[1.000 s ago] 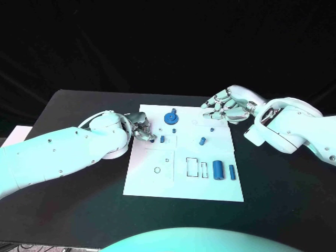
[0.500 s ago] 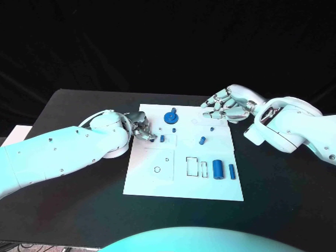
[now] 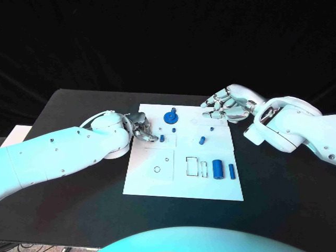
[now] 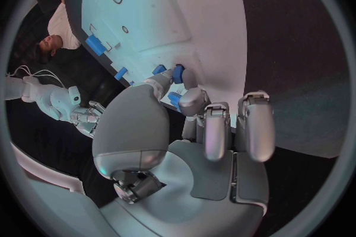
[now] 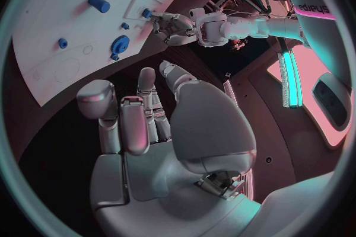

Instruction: Assemble the parts on the task board

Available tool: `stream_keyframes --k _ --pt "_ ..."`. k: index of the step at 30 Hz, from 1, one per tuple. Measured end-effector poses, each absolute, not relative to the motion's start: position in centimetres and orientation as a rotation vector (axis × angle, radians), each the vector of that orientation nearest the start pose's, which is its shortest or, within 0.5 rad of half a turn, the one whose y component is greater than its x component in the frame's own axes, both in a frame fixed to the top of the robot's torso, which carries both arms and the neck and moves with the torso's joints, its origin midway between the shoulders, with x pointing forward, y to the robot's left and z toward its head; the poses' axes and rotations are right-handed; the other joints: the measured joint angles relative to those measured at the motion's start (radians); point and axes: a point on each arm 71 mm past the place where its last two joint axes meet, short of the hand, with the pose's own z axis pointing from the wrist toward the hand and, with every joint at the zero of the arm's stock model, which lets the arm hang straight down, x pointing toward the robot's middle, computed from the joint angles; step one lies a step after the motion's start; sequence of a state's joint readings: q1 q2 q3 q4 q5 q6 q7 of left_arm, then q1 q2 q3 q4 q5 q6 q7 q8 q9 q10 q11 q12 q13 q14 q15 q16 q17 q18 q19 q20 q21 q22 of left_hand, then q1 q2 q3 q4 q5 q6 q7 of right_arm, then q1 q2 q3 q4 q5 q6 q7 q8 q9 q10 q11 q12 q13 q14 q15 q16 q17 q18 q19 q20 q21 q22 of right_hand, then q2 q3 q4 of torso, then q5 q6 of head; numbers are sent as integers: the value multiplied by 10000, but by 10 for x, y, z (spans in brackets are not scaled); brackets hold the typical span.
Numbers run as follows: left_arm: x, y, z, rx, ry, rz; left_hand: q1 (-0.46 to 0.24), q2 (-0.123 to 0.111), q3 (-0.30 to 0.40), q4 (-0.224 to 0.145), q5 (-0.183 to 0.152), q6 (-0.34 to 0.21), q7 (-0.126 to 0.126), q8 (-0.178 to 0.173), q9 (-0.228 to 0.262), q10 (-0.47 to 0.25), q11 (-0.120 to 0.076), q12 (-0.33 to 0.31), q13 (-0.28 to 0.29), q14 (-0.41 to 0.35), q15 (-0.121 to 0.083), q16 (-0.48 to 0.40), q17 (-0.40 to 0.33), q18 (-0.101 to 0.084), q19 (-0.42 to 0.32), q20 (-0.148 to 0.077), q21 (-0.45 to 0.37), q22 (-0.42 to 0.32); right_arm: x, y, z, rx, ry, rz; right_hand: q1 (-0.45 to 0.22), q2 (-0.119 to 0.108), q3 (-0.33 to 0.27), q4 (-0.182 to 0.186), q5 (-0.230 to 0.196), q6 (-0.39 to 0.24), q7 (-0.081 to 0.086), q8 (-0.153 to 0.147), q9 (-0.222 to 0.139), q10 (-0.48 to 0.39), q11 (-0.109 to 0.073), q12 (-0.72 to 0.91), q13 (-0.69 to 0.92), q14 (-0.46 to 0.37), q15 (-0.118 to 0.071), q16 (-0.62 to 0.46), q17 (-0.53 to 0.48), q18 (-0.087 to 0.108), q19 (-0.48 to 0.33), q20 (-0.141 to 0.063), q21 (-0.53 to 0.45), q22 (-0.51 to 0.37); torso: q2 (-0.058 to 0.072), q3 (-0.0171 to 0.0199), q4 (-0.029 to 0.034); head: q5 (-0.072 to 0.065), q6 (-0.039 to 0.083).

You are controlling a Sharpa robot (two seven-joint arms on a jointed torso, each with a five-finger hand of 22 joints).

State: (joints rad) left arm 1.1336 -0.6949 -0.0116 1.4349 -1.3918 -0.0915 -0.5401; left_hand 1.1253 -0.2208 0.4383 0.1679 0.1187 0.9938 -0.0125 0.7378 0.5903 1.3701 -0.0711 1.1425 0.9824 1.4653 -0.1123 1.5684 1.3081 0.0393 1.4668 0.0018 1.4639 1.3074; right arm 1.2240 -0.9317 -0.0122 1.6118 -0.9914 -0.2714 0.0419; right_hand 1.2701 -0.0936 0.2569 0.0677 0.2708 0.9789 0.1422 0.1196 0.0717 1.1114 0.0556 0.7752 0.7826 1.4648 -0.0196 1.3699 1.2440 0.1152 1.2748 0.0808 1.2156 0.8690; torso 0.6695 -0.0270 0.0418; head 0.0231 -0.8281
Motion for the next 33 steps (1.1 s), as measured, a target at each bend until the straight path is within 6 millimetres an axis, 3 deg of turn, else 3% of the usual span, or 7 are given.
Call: stream_keyframes --k 7,23,33 --pt "491 172 -238 -731 20437 -3031 -299 -41 -319 386 39 35 33 -6 12 5 -5 41 10 0 0 0 -1 0 0 0 0 0 474 -214 -158 1914 17160 9988 0 0 0 0 0 0 0 0 0 0 0 0 1 0 0 0 0 0 0 0 0 0 0 0 1 -1 6" --pt "492 173 -238 -867 20447 -2822 -426 -16 -476 706 39 34 34 0 31 42 31 82 81 0 1 0 -3 1 0 1 38 0 474 -214 -158 1906 17154 9999 0 0 -29 29 0 0 0 0 0 1 1 0 -14 0 0 0 -16 0 0 0 0 -14 -2 3 2 6 13" --pt "493 175 -237 -964 20430 -2711 -827 -21 -793 1217 39 68 70 0 64 77 -4 136 141 0 1 0 -4 1 0 1 77 -1 474 -214 -158 1905 17152 10001 0 0 -29 29 1 0 0 0 -9 2 2 0 -14 0 0 0 -16 0 0 0 0 -14 -2 0 2 12 30"
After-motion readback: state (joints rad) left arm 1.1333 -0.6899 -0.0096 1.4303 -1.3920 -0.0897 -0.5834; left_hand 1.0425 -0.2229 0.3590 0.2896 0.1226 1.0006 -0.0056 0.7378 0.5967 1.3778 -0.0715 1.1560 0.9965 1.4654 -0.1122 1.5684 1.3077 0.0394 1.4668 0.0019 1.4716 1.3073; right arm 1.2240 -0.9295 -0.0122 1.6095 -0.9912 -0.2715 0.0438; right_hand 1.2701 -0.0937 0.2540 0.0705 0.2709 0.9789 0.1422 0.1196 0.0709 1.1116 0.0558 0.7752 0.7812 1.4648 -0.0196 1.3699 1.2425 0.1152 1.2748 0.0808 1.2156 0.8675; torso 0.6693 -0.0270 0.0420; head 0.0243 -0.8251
